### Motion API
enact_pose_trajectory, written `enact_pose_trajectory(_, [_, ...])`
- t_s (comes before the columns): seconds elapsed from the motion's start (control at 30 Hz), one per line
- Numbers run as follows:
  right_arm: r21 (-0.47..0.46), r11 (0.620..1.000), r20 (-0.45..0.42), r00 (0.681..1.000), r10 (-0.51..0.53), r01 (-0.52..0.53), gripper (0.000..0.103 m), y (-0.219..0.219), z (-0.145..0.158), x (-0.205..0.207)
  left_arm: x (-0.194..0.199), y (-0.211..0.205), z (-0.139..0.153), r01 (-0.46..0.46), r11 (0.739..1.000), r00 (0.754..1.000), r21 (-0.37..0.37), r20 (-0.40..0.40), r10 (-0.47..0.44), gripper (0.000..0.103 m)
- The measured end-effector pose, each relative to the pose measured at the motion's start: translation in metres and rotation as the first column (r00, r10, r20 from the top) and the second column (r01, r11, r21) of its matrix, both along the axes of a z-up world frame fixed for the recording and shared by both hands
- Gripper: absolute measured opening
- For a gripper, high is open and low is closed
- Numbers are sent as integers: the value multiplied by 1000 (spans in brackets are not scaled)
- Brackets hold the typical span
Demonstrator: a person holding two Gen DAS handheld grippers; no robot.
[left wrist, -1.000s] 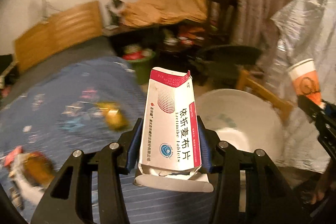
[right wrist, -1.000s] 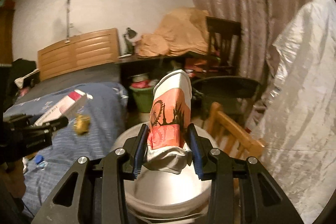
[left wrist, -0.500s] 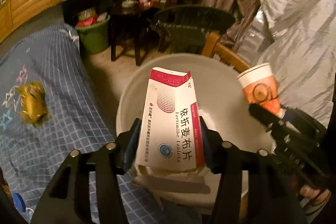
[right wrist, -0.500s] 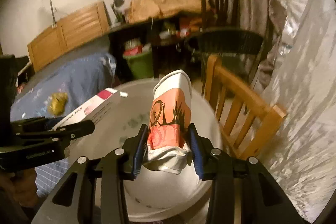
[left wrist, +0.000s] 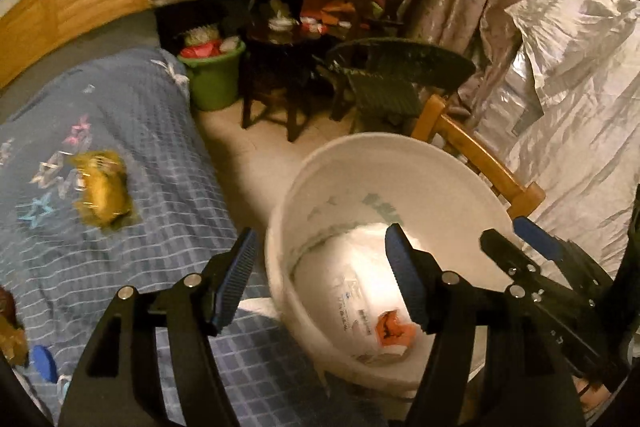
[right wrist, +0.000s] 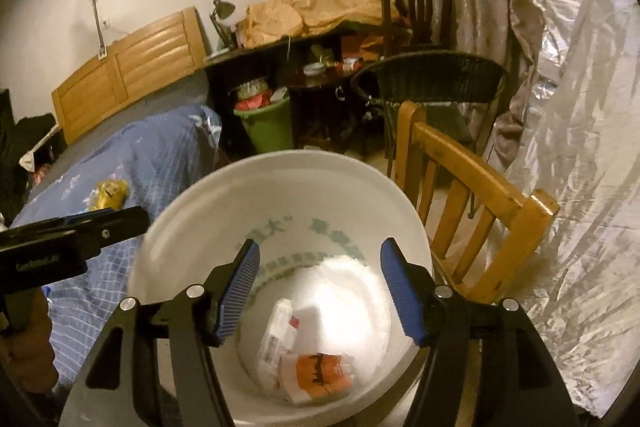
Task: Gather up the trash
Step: 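Move both tools back over the items on the bed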
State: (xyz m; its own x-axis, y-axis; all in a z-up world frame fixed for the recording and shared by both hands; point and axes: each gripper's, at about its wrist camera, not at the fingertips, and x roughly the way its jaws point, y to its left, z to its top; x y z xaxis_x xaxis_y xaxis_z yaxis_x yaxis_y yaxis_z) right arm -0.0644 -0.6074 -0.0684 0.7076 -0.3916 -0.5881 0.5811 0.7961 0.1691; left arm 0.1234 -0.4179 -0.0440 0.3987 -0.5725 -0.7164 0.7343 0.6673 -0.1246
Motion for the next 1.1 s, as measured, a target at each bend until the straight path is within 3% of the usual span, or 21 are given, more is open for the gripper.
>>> enact_pose_trajectory(0.2, [-62,998,106,994,0,7,66,40,23,-20,-16,47,28,-65,995,991,-75,111,73,64])
enact_pose_trajectory(0.33, [-108,994,215,977,-1,25,70,78,38,-36,-30,94,46,-103,986,976,-129,177,126,70])
enact_pose_trajectory(0.5, [-129,989,379,925,-12,66,93,130,53,-54,-38,161,60,-153,973,959,-175,212,188,72])
enact_pose_trajectory(0.6, [-78,997,351,936,16,12,96,150,51,-42,-39,195,63,-191,963,948,-190,219,231,75])
enact_pose_trajectory(0.73, [5,993,291,950,111,-118,97,181,43,-19,-37,250,63,-293,930,912,-221,228,342,78])
enact_pose_trajectory(0.83, [17,983,247,953,175,-185,98,214,37,-5,-33,292,60,-360,909,890,-211,213,403,78])
enact_pose_trajectory(0.93, [14,967,195,949,246,-254,98,248,33,11,-26,332,51,-426,883,867,-197,189,460,78])
enact_pose_trajectory(1.1, [-24,922,114,915,386,-386,98,306,30,43,-18,412,32,-553,815,809,-174,123,575,79])
